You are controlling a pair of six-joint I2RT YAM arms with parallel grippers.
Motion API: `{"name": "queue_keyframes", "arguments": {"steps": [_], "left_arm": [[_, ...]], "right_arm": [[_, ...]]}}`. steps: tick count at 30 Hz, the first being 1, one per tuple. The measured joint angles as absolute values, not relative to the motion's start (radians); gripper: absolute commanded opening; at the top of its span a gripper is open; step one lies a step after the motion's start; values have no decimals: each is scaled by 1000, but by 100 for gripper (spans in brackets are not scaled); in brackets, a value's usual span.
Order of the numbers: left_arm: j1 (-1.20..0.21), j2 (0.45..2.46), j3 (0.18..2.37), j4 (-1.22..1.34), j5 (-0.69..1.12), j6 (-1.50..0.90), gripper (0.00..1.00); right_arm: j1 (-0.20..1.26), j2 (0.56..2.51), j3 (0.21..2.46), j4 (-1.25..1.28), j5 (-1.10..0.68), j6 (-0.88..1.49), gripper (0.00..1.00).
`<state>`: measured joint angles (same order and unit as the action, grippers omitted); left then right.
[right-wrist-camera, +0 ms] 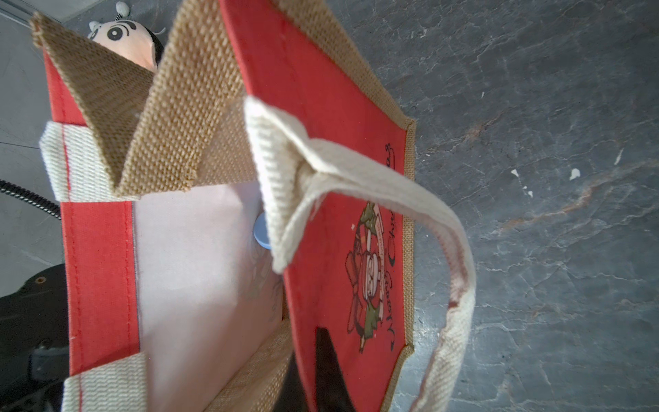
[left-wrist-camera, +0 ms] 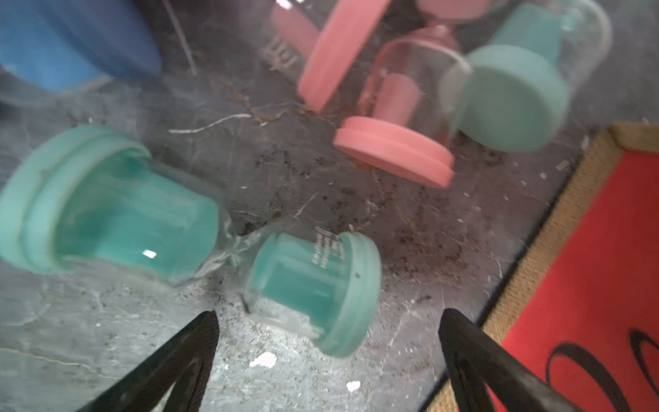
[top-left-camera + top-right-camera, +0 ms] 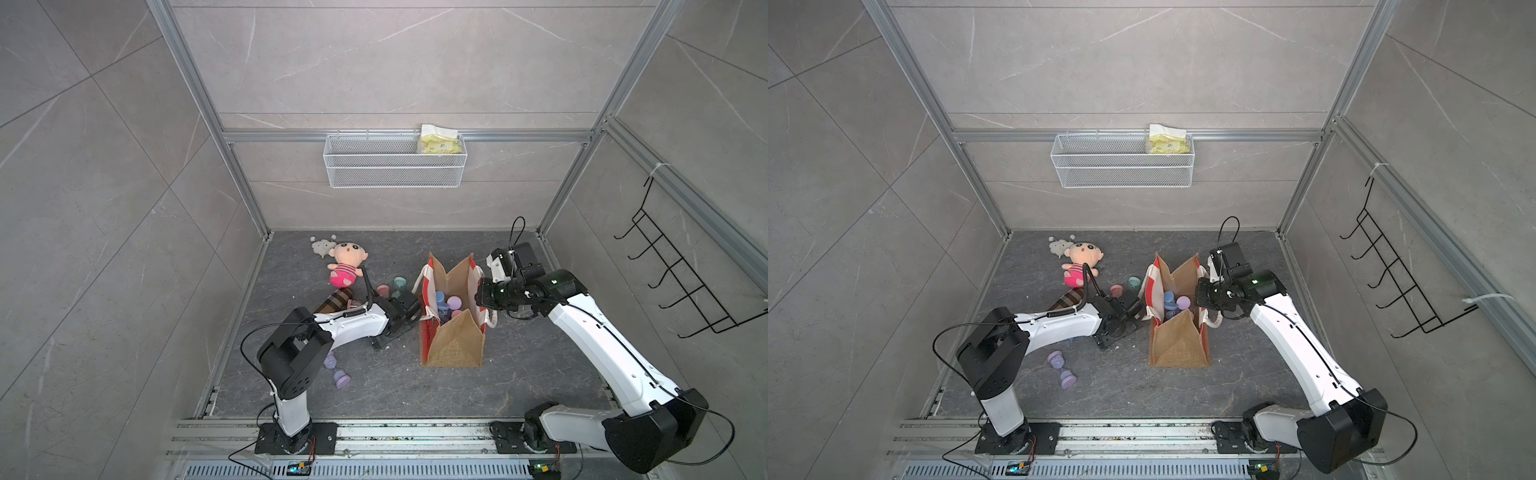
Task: Put the hourglass into the canvas bag
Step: Pick up the hourglass from the center of the board.
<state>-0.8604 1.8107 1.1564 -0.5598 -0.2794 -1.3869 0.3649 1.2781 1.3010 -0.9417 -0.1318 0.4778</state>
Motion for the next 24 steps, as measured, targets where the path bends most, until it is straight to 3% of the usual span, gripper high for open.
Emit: {"name": "queue_keyframes", "arguments": {"steps": [5, 14, 24], "left_arm": [[-859, 1840, 1175, -593, -289, -1489, 98], [-857, 1856, 1211, -701, -325, -1690, 85], [-857, 1938, 1284, -789, -331, -1802, 81]], "right_arm": [[364, 1272, 1297, -937, -152, 474, 0], [361, 1272, 1297, -936, -193, 466, 0], [359, 1275, 1297, -929, -229, 458, 0]]}}
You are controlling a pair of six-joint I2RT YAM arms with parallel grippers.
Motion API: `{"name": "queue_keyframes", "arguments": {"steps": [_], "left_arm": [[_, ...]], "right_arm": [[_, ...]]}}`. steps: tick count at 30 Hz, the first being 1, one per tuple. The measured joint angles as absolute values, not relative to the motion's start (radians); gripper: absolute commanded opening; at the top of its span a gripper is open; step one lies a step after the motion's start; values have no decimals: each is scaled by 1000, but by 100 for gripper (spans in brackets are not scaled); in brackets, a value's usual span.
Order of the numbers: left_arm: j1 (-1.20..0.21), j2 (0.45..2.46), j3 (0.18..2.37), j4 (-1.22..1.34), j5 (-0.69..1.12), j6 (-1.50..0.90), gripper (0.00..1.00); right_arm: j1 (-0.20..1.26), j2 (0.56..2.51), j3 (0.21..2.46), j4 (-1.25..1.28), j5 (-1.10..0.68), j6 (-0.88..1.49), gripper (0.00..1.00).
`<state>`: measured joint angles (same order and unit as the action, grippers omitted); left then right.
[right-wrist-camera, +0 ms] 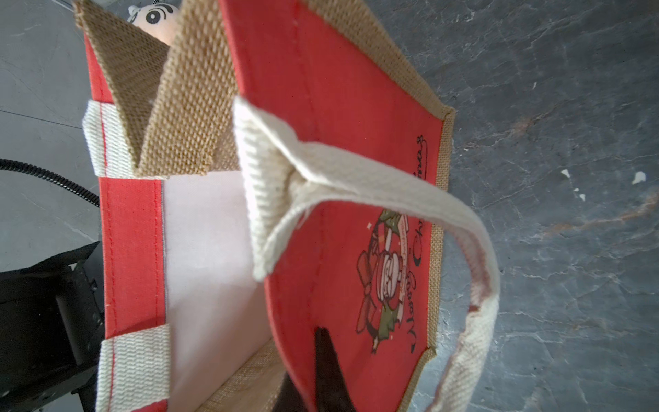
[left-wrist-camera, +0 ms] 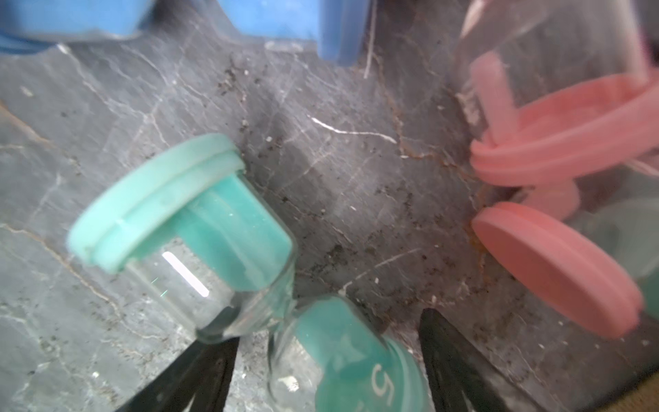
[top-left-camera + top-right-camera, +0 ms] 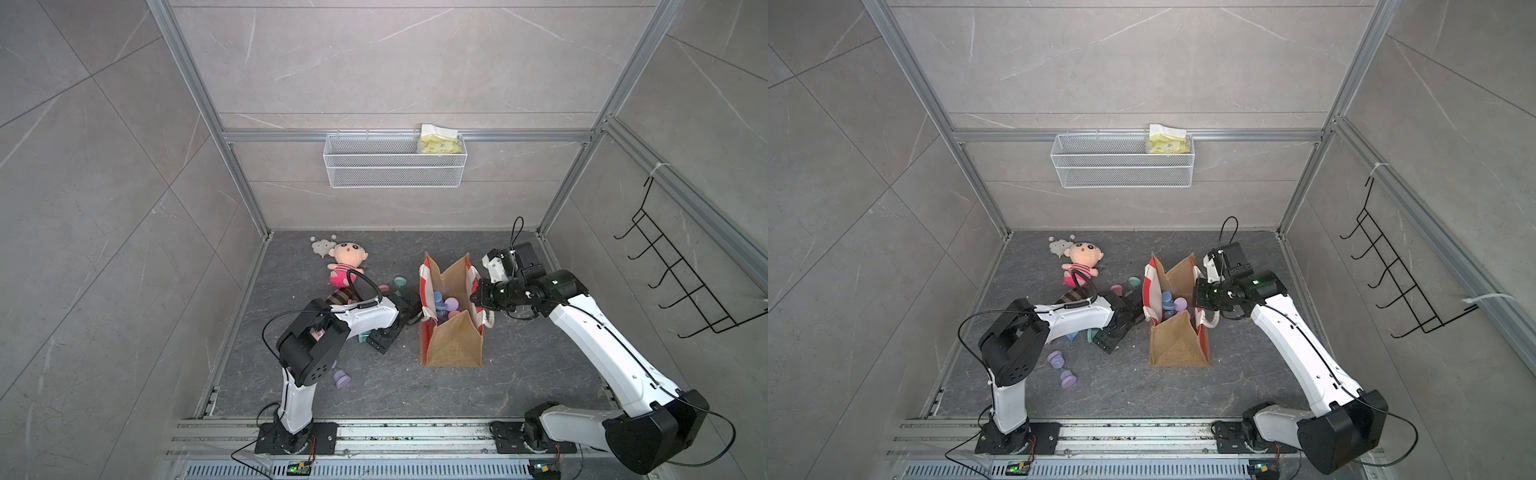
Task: Put the hourglass into the canvas bag
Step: Pick up the hourglass from the center of the board.
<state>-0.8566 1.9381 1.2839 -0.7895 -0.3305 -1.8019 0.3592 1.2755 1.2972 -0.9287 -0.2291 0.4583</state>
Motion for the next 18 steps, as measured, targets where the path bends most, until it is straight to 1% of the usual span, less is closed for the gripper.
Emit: {"name": "queue_keyframes", "arguments": {"steps": [8, 11, 14, 18], "left_arm": [[-832, 1938, 1283, -811, -308, -1850, 80], [-815, 1938, 1283, -814, -289, -1861, 78], [-807, 1938, 1283, -822, -281, -1866, 74], [-807, 1938, 1282, -830, -276, -1866, 61]], "right_arm": [[358, 1275, 1297, -922, -244, 459, 0], [358, 1275, 1297, -922, -246, 459, 0], [358, 1276, 1297, -921, -252, 459, 0], [358, 1283, 1297, -920, -252, 459, 0]]}}
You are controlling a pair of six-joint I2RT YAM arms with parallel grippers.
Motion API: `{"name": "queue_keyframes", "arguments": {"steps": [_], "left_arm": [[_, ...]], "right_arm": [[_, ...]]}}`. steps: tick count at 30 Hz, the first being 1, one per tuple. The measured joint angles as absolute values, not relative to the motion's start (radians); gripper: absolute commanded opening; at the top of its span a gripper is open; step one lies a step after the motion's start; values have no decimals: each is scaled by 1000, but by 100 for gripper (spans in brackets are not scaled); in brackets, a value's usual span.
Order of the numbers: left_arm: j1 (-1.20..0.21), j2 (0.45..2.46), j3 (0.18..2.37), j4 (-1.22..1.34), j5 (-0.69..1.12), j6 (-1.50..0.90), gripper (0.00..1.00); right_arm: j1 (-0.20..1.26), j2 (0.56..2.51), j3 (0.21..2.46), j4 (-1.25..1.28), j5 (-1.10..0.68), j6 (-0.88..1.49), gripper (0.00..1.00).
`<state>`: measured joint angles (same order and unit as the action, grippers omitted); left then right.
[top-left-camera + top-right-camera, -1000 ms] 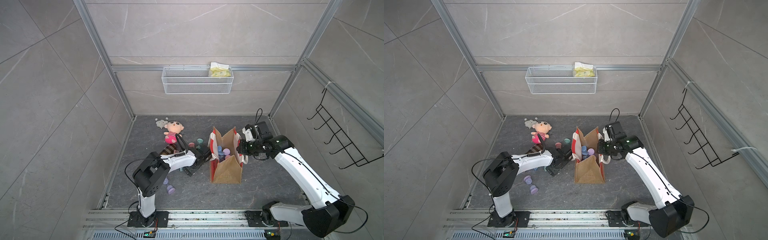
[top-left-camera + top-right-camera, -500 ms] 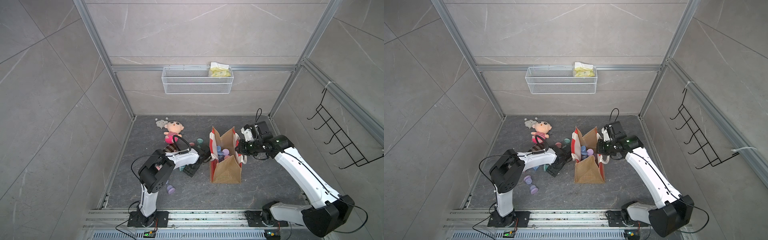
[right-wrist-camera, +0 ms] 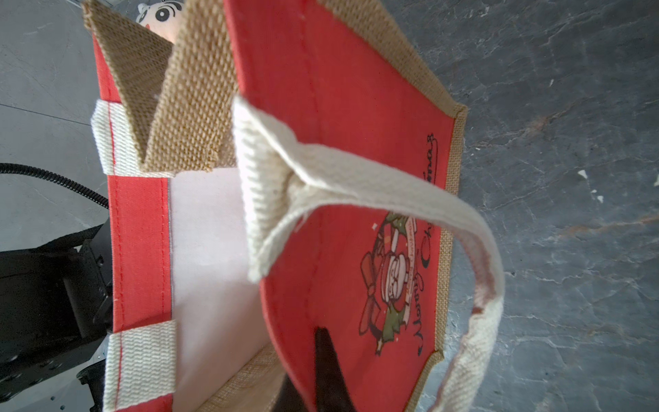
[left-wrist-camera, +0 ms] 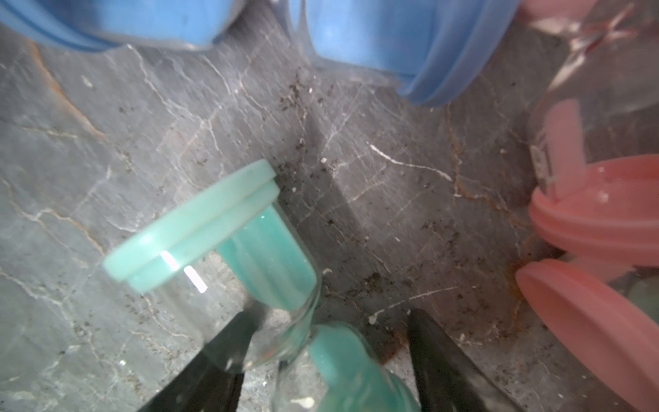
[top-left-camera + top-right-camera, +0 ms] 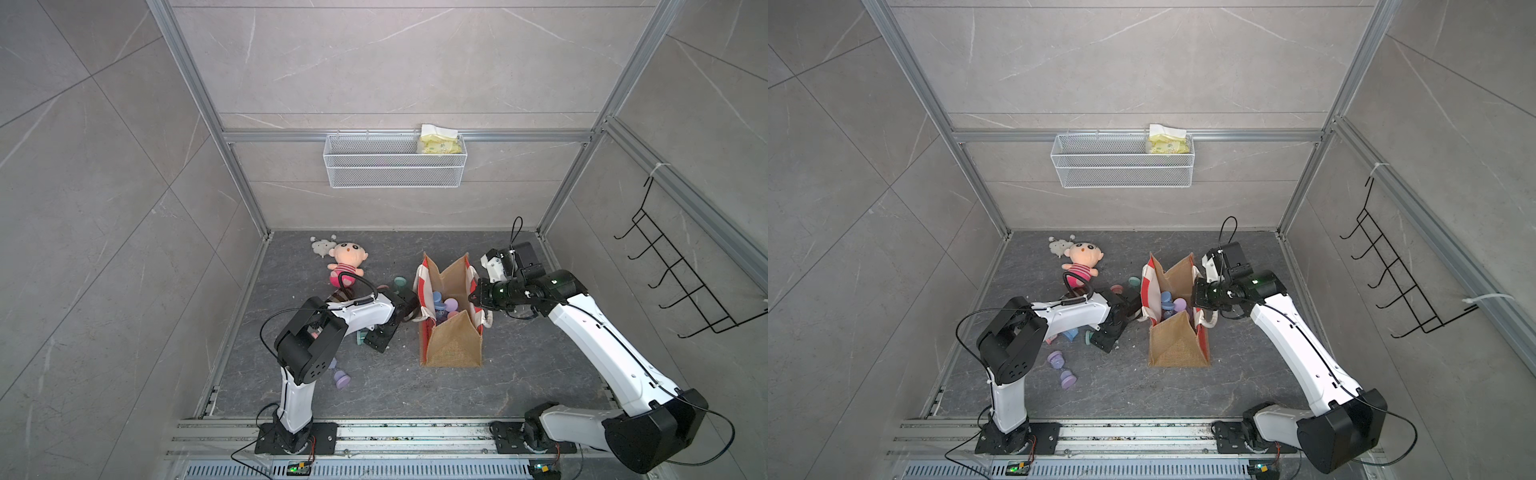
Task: Put the hourglass into the canvas bag
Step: Pick up the hourglass from the center of the board.
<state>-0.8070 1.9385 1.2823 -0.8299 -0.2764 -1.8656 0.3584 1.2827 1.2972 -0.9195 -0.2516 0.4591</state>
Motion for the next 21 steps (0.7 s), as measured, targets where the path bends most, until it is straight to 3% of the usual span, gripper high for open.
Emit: {"name": "queue_keyframes", "arguments": {"steps": [15, 21], "left_arm": [[-809, 1903, 1235, -793, -282, -1800, 30], [-817, 1883, 1209, -764, -286, -1735, 22]], "right_arm": [[357, 1285, 1297, -915, -251, 460, 0], [356, 1286, 1297, -915, -247, 471, 0]]}}
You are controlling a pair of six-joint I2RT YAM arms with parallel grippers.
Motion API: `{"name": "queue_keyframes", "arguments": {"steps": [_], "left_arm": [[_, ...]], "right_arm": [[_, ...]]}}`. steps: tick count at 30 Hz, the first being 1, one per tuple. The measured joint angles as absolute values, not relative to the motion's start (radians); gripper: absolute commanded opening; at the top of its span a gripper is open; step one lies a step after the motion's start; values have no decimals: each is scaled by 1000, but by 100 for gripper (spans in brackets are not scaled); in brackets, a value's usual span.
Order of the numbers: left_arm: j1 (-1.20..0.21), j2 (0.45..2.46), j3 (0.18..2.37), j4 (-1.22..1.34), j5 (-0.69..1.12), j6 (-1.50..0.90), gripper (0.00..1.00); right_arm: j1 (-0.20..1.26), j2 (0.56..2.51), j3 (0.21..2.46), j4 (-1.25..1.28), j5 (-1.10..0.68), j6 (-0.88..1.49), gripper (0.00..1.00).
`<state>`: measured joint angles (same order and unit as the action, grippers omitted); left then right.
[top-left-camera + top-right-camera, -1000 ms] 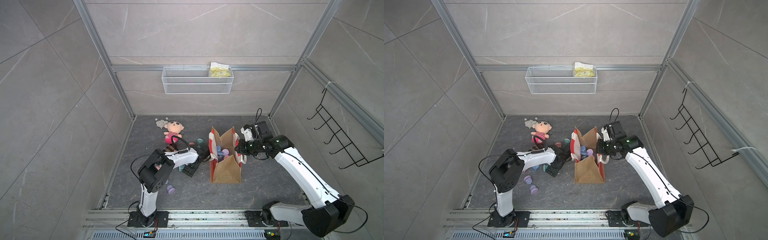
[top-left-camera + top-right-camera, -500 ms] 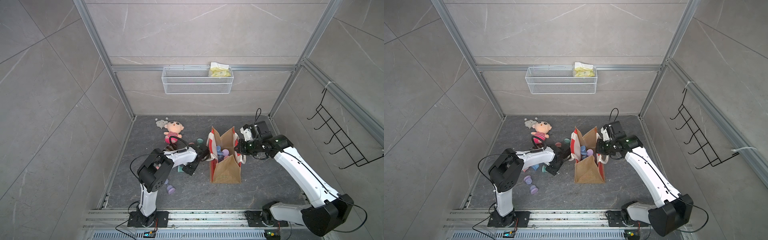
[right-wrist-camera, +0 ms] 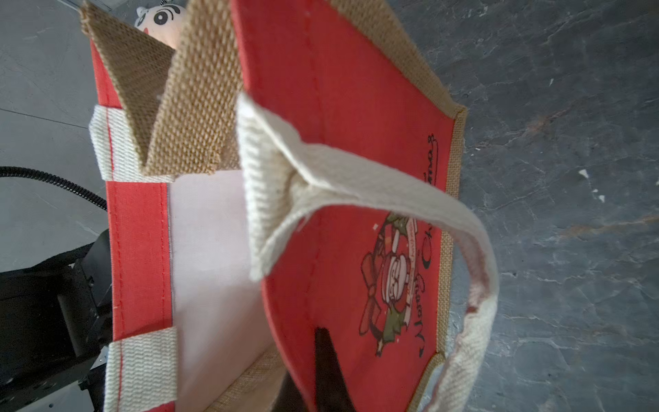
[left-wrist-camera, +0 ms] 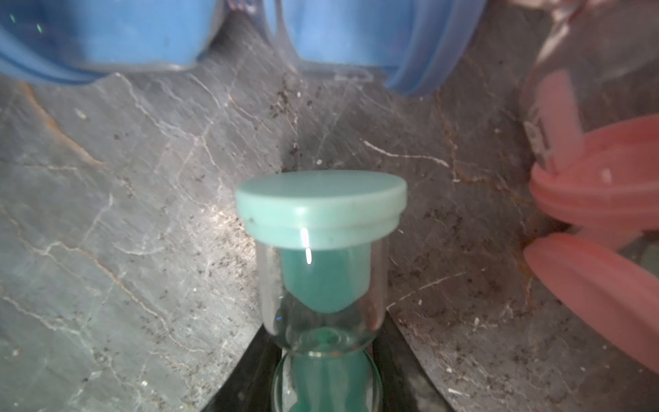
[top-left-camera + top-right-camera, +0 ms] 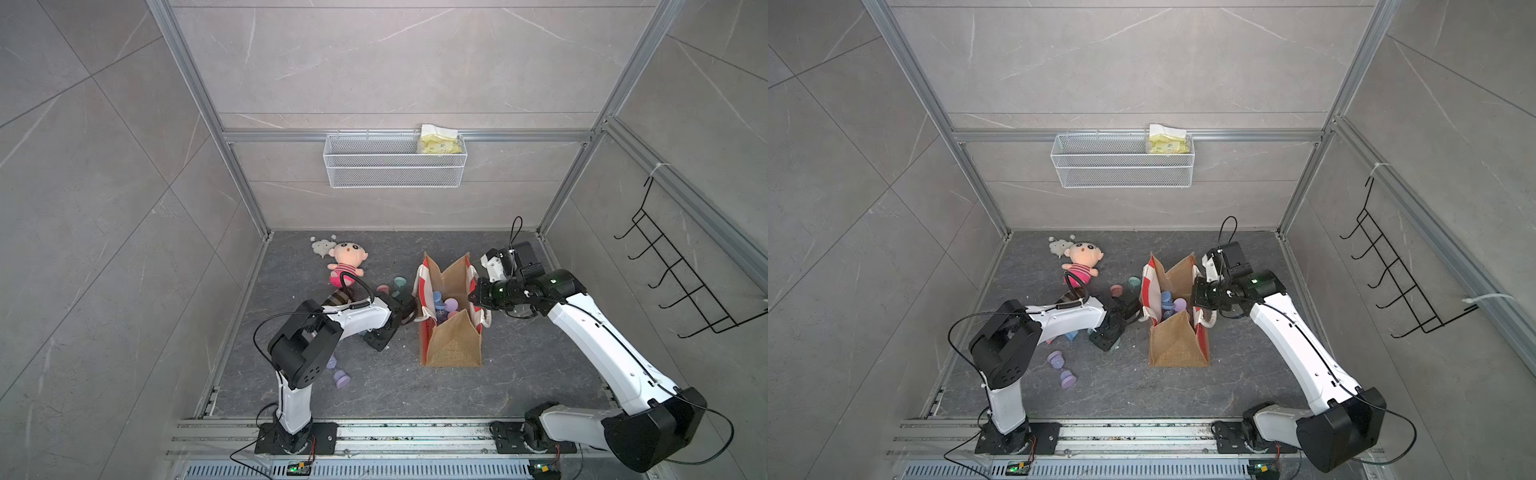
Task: Put the hourglass into the canvas bag
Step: Pick up the hourglass from the center of the board, then place the hourglass in the canvas bag.
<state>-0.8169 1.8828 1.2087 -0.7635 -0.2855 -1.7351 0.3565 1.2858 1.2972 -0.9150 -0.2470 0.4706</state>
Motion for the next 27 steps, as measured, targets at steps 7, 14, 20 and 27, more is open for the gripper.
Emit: {"name": "queue_keyframes", "arguments": {"steps": [7, 14, 20, 27], "left_arm": [[-825, 1803, 1188, -756, -313, -1544, 15], [-836, 1580, 1218, -766, -369, -1261, 9], [-854, 1519, 1410, -775, -375, -1005, 5], [-883, 1514, 1578, -661, -234, -797, 2]], "right_arm": [[355, 1290, 1298, -916, -222, 471, 0], [355, 1290, 1298, -923, -183, 471, 0], [355, 1290, 1298, -923, -176, 474, 0], [355, 1290, 1298, -922, -176, 478, 0]]}}
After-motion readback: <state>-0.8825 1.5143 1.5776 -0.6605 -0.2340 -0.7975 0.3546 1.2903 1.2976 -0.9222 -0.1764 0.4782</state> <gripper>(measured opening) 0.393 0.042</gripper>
